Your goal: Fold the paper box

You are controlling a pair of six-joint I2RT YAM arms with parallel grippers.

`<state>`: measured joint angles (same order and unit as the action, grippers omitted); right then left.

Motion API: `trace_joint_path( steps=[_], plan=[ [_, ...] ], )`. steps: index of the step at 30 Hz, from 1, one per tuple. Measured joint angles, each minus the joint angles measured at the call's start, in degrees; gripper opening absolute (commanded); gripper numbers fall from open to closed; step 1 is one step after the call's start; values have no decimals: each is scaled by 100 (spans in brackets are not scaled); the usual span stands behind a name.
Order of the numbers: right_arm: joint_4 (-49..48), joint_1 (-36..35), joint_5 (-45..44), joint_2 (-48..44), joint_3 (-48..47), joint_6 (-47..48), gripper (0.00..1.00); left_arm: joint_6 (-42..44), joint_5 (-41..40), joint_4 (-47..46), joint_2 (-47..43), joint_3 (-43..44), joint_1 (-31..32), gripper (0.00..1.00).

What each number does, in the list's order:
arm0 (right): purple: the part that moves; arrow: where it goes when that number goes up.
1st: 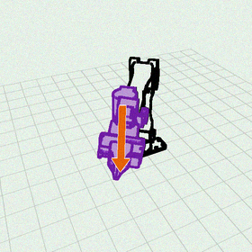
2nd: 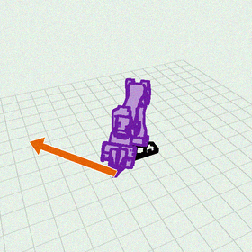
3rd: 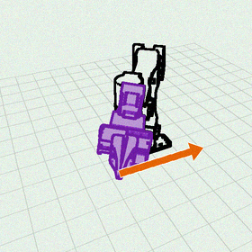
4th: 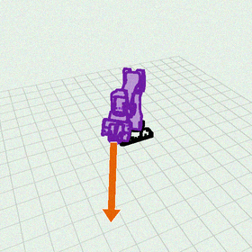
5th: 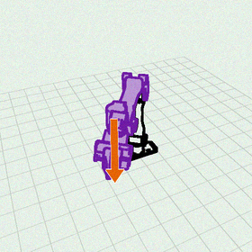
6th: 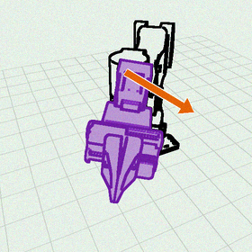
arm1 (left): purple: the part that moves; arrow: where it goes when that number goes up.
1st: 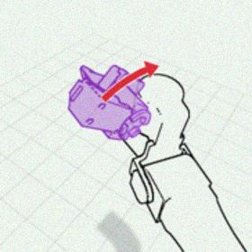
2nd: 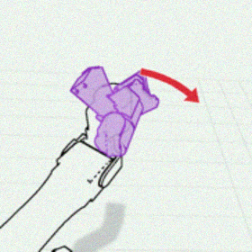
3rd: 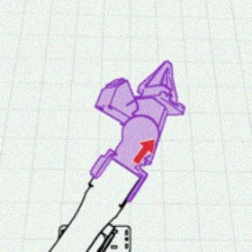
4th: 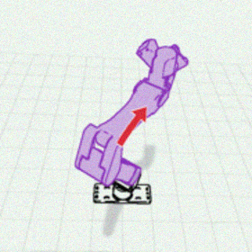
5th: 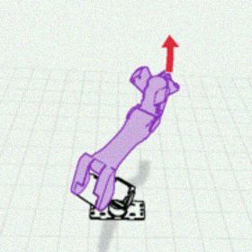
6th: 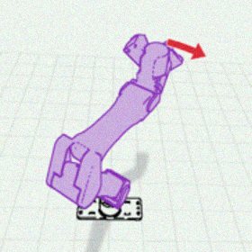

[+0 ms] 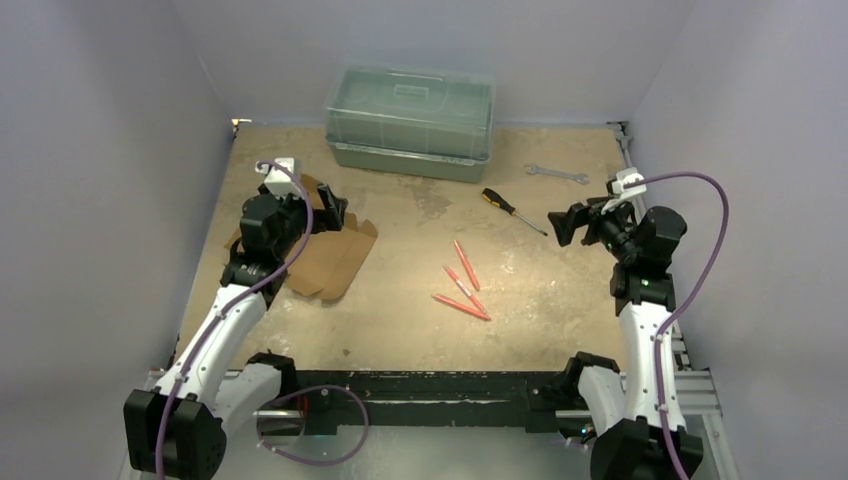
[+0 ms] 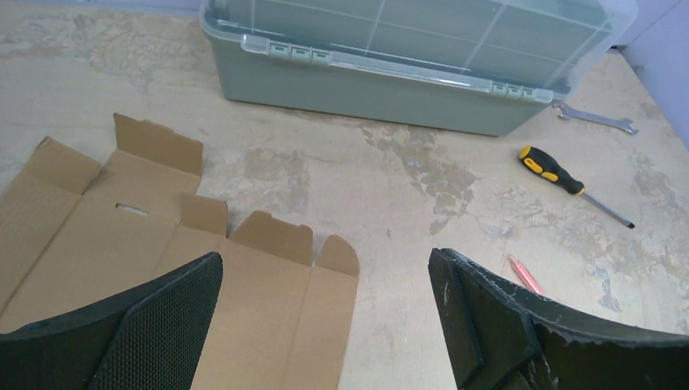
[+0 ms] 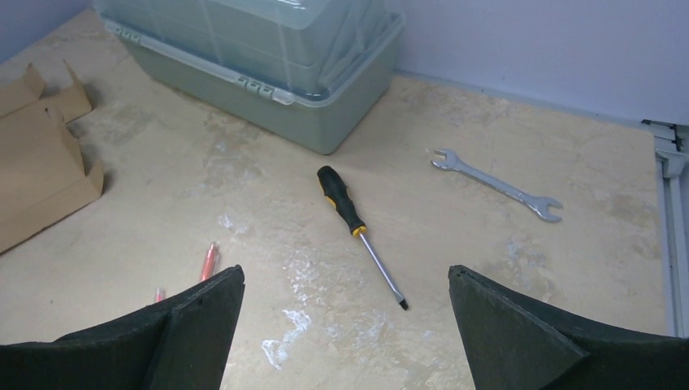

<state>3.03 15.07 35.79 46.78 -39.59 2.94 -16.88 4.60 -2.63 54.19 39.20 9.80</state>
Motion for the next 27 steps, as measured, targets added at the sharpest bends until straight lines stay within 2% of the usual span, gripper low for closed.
trace_joint_path(
  steps=[19,27],
  plan=[
    [476,13,1414,308,0,1141,99,-22,127,289,-118,66,0,99],
    [697,356,2153,313,133,1794,99,-173,144,503,-273,142,0,99]
  ],
)
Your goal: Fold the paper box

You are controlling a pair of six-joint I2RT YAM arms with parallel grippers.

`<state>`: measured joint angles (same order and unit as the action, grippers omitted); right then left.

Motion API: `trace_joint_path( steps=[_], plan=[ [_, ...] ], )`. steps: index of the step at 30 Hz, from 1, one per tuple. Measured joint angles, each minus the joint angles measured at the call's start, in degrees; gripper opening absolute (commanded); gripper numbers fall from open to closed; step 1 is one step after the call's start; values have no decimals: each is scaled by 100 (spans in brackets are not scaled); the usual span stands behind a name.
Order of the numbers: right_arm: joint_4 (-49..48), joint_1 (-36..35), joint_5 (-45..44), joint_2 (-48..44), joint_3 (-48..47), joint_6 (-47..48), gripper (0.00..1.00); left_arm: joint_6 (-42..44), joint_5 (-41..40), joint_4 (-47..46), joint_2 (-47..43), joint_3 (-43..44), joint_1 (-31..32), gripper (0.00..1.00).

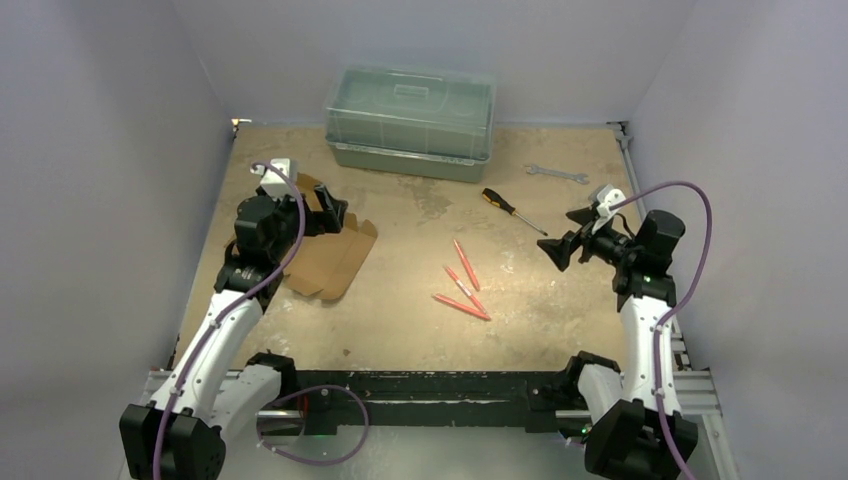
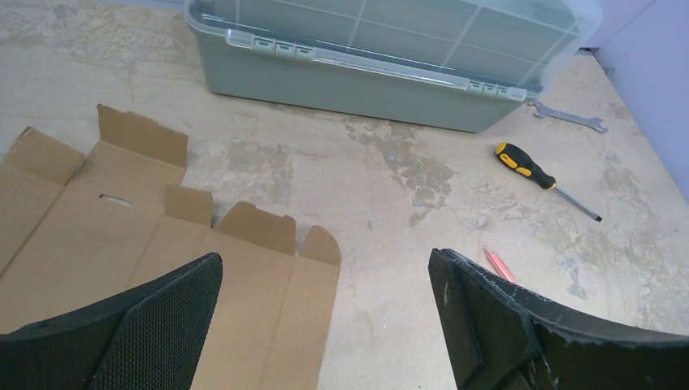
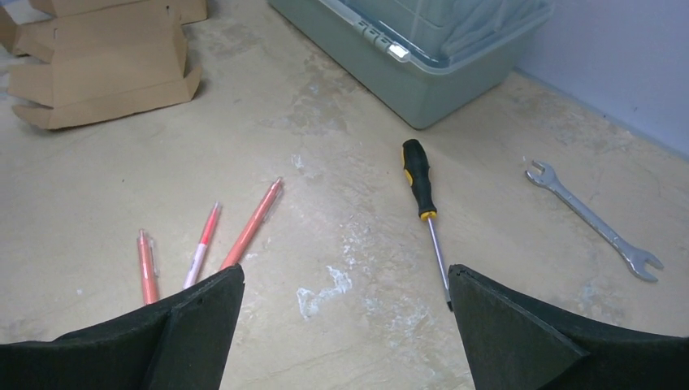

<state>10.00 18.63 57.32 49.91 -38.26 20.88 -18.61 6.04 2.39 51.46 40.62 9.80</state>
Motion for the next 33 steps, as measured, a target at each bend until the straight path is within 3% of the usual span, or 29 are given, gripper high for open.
trace_joint_path(
  steps=[14,33],
  plan=[
    [210,450,393,-13,63,273,99,-284,944,-271,496,-2,46,97],
    [295,459,382,380,-68,125,99,236,1204,-492,315,-164,46,97]
  ],
)
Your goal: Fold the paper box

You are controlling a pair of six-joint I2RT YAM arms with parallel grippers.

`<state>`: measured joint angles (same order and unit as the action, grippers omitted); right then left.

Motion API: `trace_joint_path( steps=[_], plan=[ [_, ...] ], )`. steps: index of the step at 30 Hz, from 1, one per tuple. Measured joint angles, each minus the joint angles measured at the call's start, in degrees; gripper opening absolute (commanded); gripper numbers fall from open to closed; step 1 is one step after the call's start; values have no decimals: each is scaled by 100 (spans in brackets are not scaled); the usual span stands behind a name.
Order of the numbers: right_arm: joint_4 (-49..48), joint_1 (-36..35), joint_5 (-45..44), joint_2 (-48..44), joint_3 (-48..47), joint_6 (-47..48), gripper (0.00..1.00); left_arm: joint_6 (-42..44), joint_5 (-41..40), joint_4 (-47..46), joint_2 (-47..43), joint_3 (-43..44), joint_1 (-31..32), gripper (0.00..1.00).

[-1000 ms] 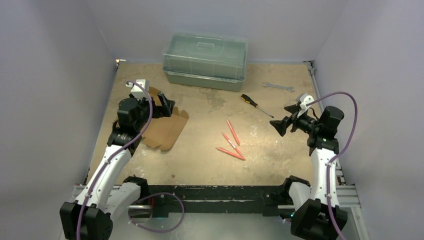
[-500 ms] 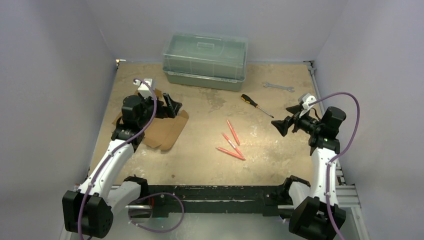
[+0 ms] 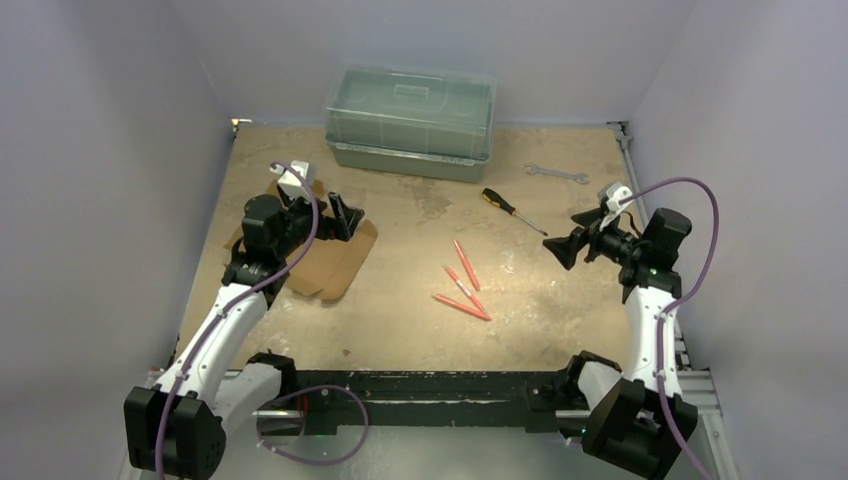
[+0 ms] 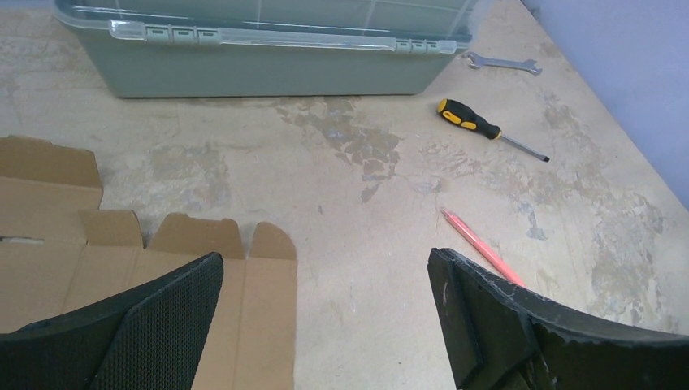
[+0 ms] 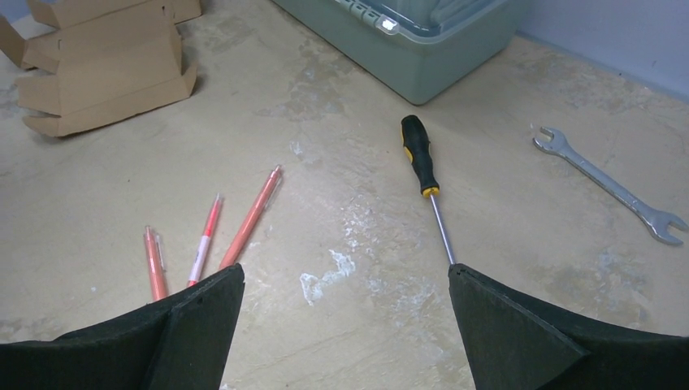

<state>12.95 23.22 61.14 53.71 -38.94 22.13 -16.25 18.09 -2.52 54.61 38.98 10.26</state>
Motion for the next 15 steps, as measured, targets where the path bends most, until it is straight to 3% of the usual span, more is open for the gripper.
trace_joint_path(
  steps=[15],
  plan=[
    [299,-7,295,713,-350,4,99,345,-83,15,76,-33,0,97]
  ],
)
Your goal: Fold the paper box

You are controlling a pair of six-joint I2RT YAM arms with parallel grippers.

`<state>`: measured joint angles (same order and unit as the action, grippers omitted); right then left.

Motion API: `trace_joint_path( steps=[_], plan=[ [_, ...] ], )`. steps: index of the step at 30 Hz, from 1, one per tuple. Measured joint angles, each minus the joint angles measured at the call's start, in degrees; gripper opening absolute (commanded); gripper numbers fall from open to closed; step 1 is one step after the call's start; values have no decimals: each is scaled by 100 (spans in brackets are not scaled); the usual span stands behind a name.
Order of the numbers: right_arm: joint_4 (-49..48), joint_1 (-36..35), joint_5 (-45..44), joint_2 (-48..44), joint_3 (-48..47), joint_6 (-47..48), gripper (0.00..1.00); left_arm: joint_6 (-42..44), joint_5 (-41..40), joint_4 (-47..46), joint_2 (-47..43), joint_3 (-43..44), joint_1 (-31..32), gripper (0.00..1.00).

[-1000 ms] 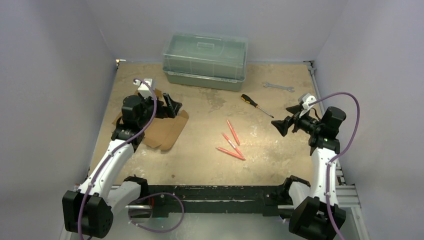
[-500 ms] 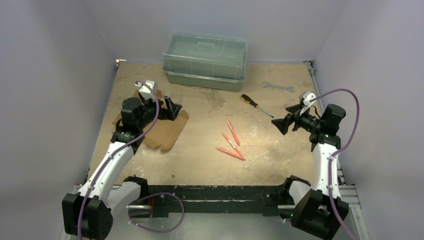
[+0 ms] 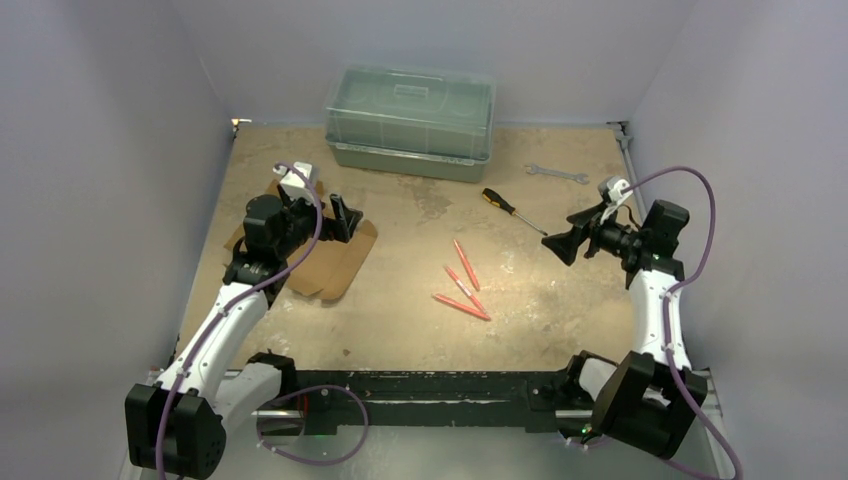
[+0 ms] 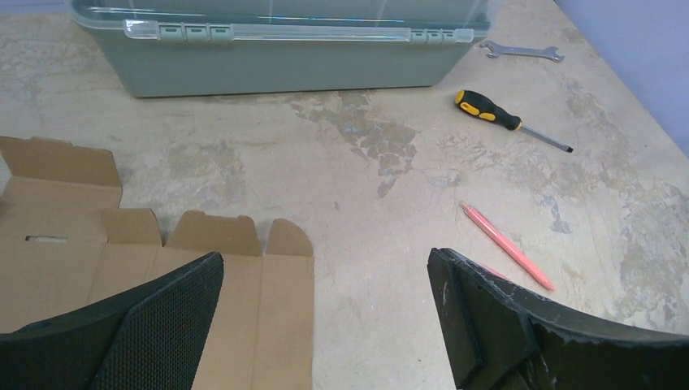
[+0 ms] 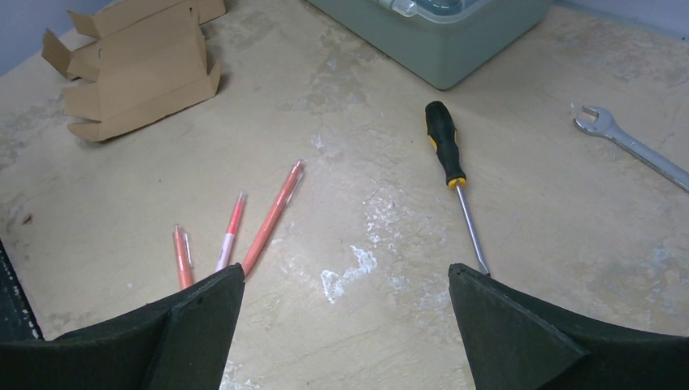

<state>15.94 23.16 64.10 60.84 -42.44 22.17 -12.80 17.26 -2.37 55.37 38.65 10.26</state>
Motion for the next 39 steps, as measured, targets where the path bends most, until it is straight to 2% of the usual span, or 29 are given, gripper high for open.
trace_joint_path(
  steps=[8,17,22,28,32,37,39],
  plan=[
    [83,0,-9,-76,-2,282,99,-33,-114,90,2,13,0,97],
    [501,125,-50,-201,136,1263,99,-444,-190,170,52,76,9,96],
    [767,264,-317,-208,168,1652,99,-741,48,157,485,116,83,95],
    [776,177,-474,-527,197,1622,99,-920,269,153,568,116,118,95],
    [675,-544,-1084,-446,181,1384,99,-977,264,221,566,127,118,90],
    [483,-2133,-2041,-280,164,940,99,-1567,269,962,286,232,118,91],
    [267,-2758,-2430,-173,164,686,94,-1893,280,1174,-44,203,118,90]
  ],
)
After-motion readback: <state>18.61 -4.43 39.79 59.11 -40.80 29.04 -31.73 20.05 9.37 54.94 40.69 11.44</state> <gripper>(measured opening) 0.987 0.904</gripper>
